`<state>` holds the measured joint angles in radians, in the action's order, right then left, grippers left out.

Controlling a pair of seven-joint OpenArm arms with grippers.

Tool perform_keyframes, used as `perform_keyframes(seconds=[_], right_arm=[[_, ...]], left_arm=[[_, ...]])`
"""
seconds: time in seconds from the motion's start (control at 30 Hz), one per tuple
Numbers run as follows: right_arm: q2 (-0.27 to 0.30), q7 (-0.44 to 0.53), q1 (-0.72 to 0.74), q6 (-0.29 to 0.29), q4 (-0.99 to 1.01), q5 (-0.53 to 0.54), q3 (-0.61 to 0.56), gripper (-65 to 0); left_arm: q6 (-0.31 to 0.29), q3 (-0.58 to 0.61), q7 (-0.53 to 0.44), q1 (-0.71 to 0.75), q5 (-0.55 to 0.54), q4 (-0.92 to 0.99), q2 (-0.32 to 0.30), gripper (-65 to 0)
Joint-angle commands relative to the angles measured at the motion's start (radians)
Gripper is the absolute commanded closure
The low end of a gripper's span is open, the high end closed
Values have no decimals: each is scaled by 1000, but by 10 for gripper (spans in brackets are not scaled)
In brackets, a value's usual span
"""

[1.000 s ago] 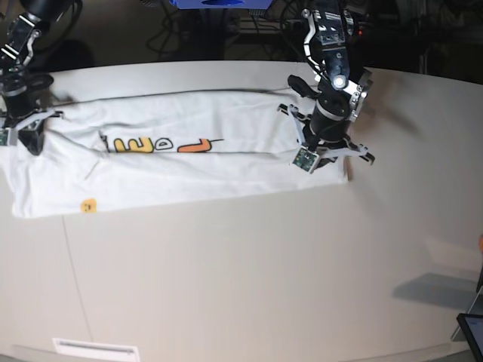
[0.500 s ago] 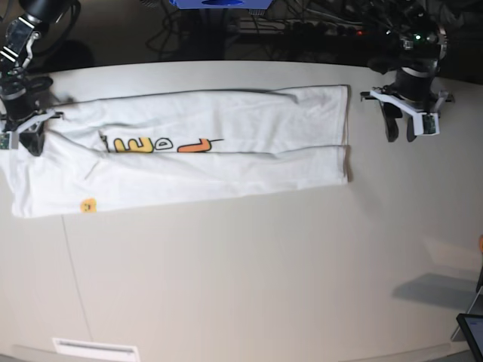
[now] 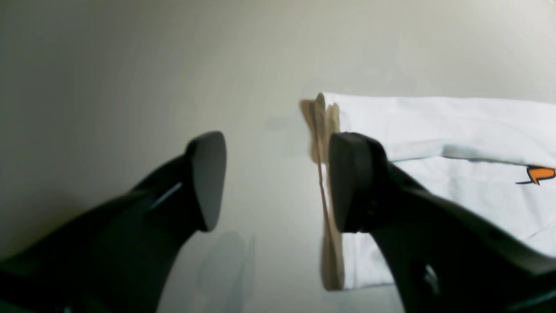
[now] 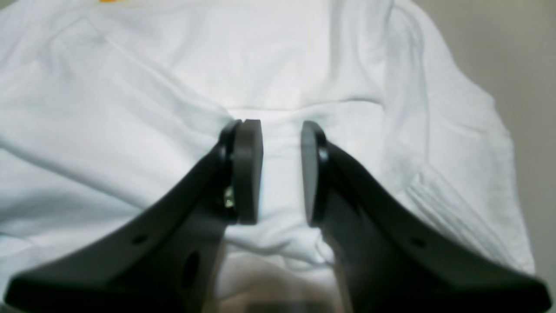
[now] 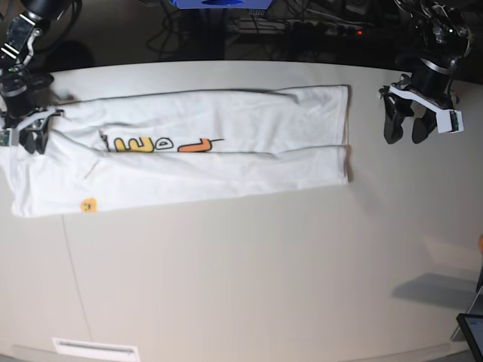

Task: Fold the T-shirt properly
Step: 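Lower the left gripper onto the folded strip end and grasp it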

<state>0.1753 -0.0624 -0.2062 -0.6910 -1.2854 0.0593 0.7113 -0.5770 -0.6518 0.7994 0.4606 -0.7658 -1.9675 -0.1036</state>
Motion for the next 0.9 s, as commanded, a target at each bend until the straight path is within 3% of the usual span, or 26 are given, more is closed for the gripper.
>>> perform_keyframes(seconds=[0.0,0.17,0.37,0.5,0.63,0.87], right_arm=[[10,0,-3,-7,-15,-2,3,-164],[10,0,-19,-7,-79,3,3,-164],[8,-6,-22,-7,-168,4,3,-164],[8,-53,-22,-7,-219,4,9,-164],[8,-58,-22,-7,-270,4,11,-164],[7,-58,-23,-7,-365,4,44,-164]], left_arm=[[-15,-6,-21,-3,-17,1,-12,-378],[-121,-7,-22,-13,-10,98,-43,-375],[-121,-9,-22,-67,-8,276,-89,-375],[-121,-6,-22,-69,-13,296,-95,-383],[-121,43,-22,-69,-14,293,-95,-485],[-121,92,-21,-110,-36,357,-86,-497]])
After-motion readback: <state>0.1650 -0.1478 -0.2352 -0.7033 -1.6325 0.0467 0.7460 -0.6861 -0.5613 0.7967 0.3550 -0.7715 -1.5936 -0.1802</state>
